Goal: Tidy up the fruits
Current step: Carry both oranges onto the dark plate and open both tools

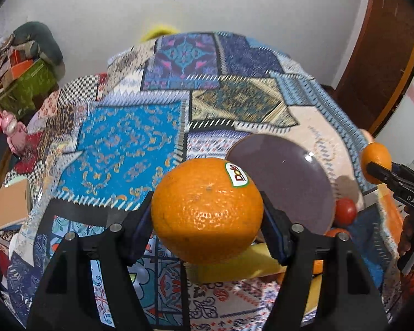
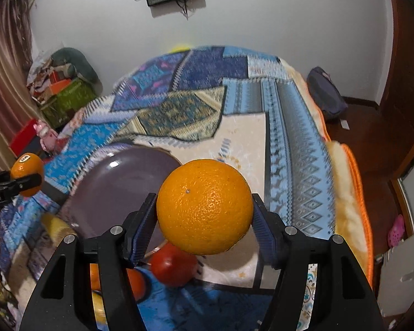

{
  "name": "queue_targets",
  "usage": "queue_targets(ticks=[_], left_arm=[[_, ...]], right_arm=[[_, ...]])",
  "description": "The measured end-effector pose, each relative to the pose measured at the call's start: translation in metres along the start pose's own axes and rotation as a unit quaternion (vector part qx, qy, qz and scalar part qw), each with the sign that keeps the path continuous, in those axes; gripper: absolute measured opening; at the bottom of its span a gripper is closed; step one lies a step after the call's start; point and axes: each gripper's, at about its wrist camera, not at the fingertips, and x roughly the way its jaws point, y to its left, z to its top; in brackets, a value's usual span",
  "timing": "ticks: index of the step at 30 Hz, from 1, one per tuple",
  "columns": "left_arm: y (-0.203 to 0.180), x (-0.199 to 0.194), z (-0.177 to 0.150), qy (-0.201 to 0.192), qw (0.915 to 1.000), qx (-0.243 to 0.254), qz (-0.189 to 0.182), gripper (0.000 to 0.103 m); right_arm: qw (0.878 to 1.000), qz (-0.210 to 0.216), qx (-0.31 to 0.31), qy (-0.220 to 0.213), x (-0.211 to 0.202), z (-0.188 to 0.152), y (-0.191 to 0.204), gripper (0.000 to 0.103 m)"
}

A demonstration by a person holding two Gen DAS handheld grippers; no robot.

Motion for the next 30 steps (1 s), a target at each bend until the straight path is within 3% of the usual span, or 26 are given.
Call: queue_targets(ticks=[15,23,30], left_arm=[[-0.034,-0.04,0.033,-0.051,0.9983,0.019,-0.024,0.069],[-0.046,-0.018,0.037,-0.037,0.9978,0.029,-0.048,0.069],[-0.05,0.019,0.031,-0.006,0.9981,0.035,-0.051,0.069]], right_arm=[[0.998,0.026,-0.026,-0.044,-0.018,0.028,0.039,0.062],[0.998,0.048,-0.036,-0.029,0.007,0.026,0.056,0.062],[0.998,0.051,-0.039,0.008,0.046,0.015,0.056,0.062]])
